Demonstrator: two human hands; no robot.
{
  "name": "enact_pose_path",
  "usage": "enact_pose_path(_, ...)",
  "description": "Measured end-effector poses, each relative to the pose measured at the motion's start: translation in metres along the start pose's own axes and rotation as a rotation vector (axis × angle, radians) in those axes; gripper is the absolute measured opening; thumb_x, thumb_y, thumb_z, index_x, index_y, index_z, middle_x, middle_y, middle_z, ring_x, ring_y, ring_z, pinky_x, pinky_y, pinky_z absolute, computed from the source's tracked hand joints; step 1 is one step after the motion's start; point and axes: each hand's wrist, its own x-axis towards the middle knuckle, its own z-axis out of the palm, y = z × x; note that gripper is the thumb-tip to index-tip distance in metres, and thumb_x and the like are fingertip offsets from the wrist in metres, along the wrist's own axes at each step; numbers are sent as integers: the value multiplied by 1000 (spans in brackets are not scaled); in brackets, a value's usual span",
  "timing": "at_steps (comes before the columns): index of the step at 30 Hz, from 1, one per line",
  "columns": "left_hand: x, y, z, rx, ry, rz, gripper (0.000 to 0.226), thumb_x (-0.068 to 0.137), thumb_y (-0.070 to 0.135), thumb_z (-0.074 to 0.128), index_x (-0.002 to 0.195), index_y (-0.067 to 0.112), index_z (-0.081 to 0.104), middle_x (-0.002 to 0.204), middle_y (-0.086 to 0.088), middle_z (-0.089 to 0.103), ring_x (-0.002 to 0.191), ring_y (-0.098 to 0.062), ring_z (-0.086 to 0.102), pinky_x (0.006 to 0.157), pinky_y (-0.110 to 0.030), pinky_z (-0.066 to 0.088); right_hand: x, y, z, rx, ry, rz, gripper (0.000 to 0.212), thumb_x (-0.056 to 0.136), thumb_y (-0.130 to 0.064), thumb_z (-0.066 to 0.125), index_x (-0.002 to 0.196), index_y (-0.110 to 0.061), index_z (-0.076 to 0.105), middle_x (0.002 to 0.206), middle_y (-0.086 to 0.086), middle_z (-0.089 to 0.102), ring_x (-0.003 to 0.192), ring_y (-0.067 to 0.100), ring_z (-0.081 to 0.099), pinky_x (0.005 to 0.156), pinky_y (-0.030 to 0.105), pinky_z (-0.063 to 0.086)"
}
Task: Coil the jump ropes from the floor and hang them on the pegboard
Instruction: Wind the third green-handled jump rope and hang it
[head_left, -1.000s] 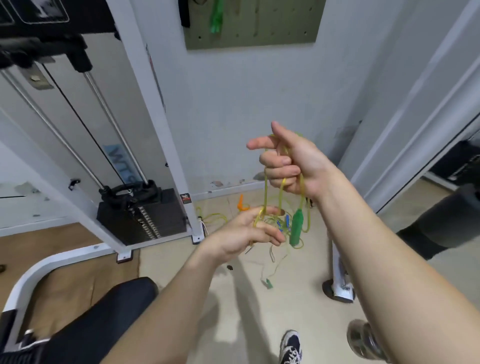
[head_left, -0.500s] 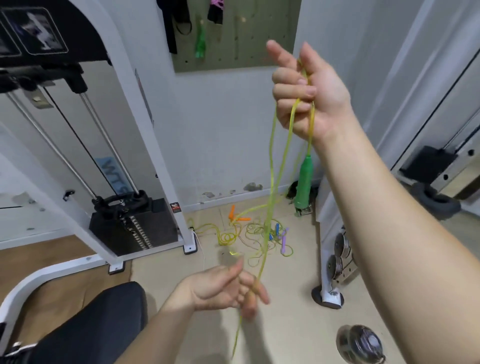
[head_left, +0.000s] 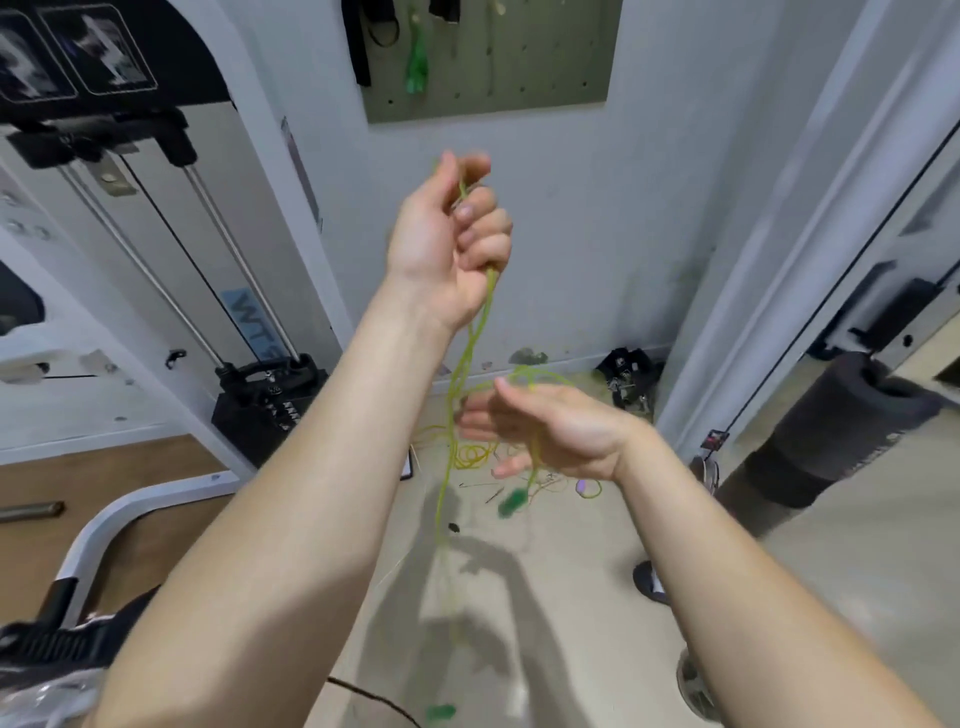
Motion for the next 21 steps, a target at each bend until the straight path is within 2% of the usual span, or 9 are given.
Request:
enact_pose_path(6,32,24,20,132,100,221,34,104,30,35,83,8,51,45,6,27,35,-5,20,29,-16,16,-2,28,4,-256,-244,29,40,102,-36,37,113,-7,62,88,8,70,86,16,63,57,17,43)
enact_pose_path(9,41,43,-4,263,202,212,25,103,18,36,98,1,53,54,-2,49,42,-9,44,39,-19,41,-8,25,-1,-466,-195,93,45,105,-35,30,101,-5,64,71,4,69,64,12,65,48,17,38)
enact_pose_path(10,42,42,-20,401,259,142,22,103,14,37,98,0,53,64,-9,59,50,-15,57,49,-26,52,-9,19,-1,-461,-138,60,46,105,-36,29,95,-7,64,65,4,67,58,13,65,44,18,34)
enact_pose_path(12,34,24,-58,1034,351,-47,22,101,16,41,88,5,55,79,-16,65,67,-24,65,72,-40,59,-5,-1,0,-277,15,-74,46,104,-36,32,87,-7,63,54,5,58,43,15,58,36,18,23)
enact_pose_path(14,16,0,-85,1520,343,-105,26,98,20,47,78,9,60,76,-13,66,59,-21,60,72,-41,59,4,-23,0,13,129,-180,43,103,-37,34,84,-8,60,48,2,46,30,8,36,34,15,13)
enact_pose_path(15,4,-10,-92,1506,339,-82,26,97,19,48,79,9,63,71,-10,66,53,-17,57,63,-34,58,9,-33,0,145,150,-200,41,102,-38,34,83,-9,58,47,-1,41,29,5,27,36,15,9)
enact_pose_path(17,-29,-31,-97,1075,260,-37,19,97,14,49,94,5,66,72,-6,65,58,-14,56,54,-25,51,17,-50,3,347,141,-200,39,102,-39,33,82,-13,53,46,-5,34,27,2,22,35,17,8)
enact_pose_path(19,-56,-50,-99,739,71,-129,26,94,15,52,115,3,60,91,-6,67,81,-17,61,68,-24,51,25,-61,4,482,100,-185,38,103,-38,32,82,-13,50,45,-6,34,26,0,25,31,14,10)
enact_pose_path(21,-72,-76,-108,801,-103,-221,32,89,24,54,115,6,58,99,-3,68,95,-16,61,82,-29,47,32,-68,5,530,75,-171,39,103,-38,31,82,-12,50,46,-5,35,26,0,27,29,11,11)
